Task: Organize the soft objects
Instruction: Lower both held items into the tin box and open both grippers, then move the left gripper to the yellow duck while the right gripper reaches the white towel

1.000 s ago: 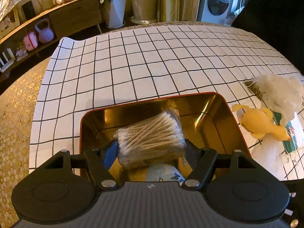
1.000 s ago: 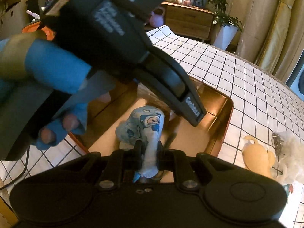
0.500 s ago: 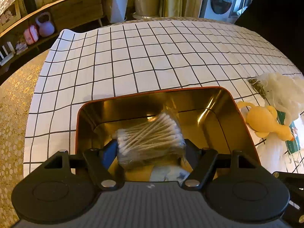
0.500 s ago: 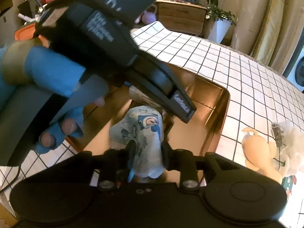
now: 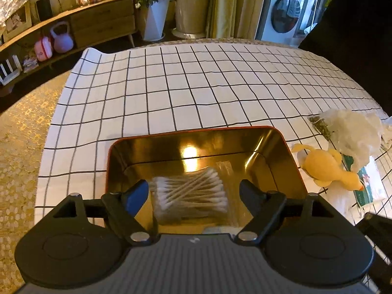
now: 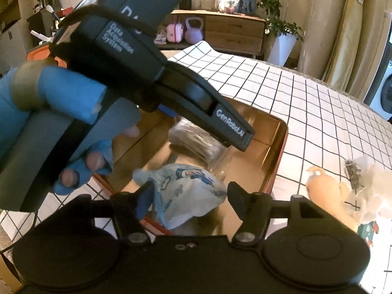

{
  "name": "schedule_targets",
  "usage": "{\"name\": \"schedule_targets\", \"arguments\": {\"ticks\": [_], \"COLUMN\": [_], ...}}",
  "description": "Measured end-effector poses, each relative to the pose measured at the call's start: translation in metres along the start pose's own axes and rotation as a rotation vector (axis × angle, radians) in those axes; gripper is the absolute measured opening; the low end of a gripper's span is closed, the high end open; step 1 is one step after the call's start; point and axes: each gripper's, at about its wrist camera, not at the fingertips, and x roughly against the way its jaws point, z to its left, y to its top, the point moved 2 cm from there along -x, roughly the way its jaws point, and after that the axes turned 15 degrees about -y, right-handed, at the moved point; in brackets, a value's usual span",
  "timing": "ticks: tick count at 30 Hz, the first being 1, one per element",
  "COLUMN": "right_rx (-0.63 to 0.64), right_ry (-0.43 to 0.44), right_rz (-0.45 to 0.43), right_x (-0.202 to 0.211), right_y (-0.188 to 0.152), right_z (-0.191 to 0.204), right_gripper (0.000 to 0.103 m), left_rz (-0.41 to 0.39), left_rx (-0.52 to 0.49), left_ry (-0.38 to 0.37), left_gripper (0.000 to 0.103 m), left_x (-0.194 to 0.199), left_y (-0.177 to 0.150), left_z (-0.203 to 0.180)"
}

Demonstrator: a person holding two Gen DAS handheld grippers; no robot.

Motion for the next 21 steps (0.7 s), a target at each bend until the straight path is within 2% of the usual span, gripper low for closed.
{"name": "schedule_targets", "arguments": {"ticks": [2, 4, 5, 14, 21], "right_rx": [-0.019, -0.043, -0.05, -0.1, -0.15], "right_ry": [0.008, 0.013, 0.016, 0.043, 0.042], "right_rz": [-0.014, -0.038, -0.049, -0.086, -0.118], "right_x": [0.006, 0.015, 0.019, 0.055, 0.082], "right_y": [0.001, 0.001, 0.002, -0.002, -0.013], "right_z": [-0.005, -0.01, -0.012, -0.036, -0.064], "right_gripper": [0.071, 0.081, 0.083, 0.085, 0.089], "left_rz": [-0.008, -0.017, -0.021, -0.068, -0.115], "left_rx": [-0.003, -0.002, -0.002, -0.031, -0.077], "left_ry": [0.0, 0.001, 0.001, -0.004, -0.014], "left_gripper": [0.082, 0.082, 0.082, 0.082, 0.082], "left_x": [0.006, 0.012, 0.015, 0.045, 0.069], "left_y": [-0.001, -0.003, -0.005, -0.011, -0.015], "left_z": [-0.002, -0.005, -0.006, -0.028, -0.059]}}
